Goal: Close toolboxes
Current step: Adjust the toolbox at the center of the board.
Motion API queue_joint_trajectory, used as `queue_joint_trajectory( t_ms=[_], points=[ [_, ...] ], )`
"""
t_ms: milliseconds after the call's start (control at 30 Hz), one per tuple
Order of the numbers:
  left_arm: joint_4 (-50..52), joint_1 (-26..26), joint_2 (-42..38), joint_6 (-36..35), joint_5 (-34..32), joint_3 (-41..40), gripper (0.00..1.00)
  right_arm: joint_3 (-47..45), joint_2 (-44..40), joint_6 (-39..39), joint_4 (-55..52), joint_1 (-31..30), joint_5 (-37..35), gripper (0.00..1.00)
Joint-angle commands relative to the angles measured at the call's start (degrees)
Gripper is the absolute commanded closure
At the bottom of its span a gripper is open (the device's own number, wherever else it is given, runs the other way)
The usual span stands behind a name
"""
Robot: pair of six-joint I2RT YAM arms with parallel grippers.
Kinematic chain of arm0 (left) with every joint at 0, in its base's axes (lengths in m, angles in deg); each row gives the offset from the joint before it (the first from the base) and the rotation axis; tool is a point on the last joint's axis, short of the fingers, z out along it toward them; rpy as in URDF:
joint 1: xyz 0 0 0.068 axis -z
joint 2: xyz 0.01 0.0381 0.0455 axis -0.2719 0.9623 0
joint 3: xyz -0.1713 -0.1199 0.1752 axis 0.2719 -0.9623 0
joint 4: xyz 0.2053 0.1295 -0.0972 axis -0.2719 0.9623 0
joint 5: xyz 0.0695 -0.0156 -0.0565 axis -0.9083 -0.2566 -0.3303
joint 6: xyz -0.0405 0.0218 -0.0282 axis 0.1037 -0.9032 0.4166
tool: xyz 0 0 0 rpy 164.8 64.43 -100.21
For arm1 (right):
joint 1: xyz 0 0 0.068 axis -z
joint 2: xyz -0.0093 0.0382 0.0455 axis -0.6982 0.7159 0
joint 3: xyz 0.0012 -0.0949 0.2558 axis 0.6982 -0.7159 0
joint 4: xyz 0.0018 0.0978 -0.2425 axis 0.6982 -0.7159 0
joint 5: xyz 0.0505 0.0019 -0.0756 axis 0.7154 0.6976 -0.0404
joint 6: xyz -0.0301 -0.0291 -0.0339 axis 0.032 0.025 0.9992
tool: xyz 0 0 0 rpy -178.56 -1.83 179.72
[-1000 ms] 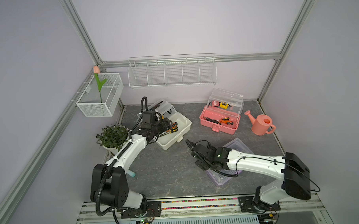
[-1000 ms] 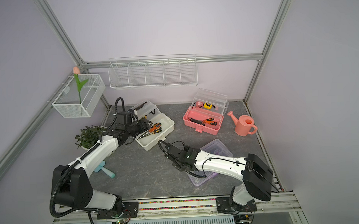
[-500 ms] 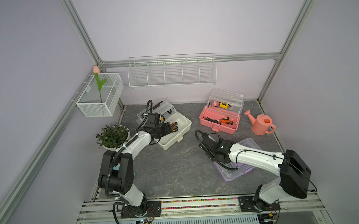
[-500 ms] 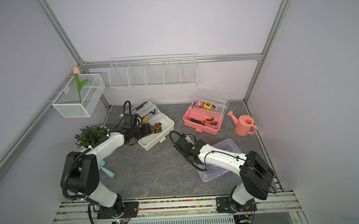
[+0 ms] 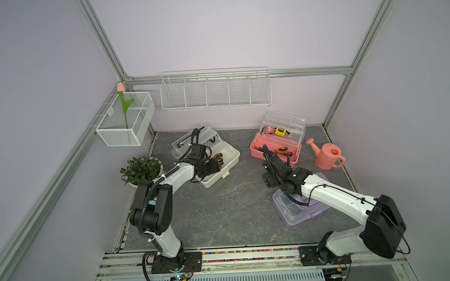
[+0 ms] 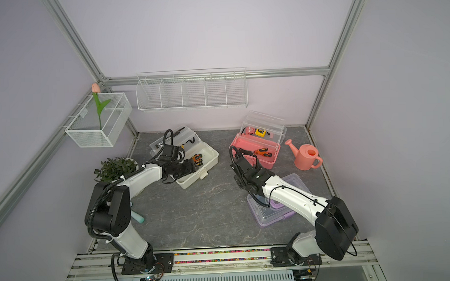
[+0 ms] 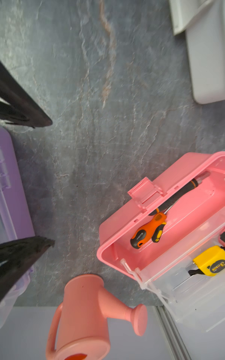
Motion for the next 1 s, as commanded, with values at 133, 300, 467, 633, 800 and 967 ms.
queue_joint_trajectory(
  t_ms=[133, 300, 467, 633, 800, 967],
  points=[
    [-1.14, 4.21, -2.54, 2.62, 3.05, -4.18, 0.29, 1.74, -1.54, -0.51, 5.71, 3.33, 10.11, 0.11],
    [-4.84, 9.07, -4.05, 7.48, 5.33, -7.32, 0.29, 0.74, -1.50, -1.26, 6.93, 3.52, 10.06, 0.11],
    [-7.58, 14.13, -5.12, 11.74, 5.69, -10.94, 0.30, 0.18, -1.50, -1.48, 7.48, 3.53, 11.20, 0.11],
    [-8.56, 17.96, -6.45, 14.32, 6.05, -14.80, 0.30, -0.75, -1.38, -1.06, 9.43, 3.63, 14.67, 0.11],
    [-8.53, 20.59, -9.06, 16.41, 7.07, -17.85, 0.30, -1.74, -1.30, -1.72, 11.08, 3.75, 14.79, 0.11],
    [-4.15, 20.67, -15.12, 15.33, 5.34, -15.60, 0.30, -2.00, -1.51, -1.94, 11.44, 3.80, 15.38, 0.11]
  ],
)
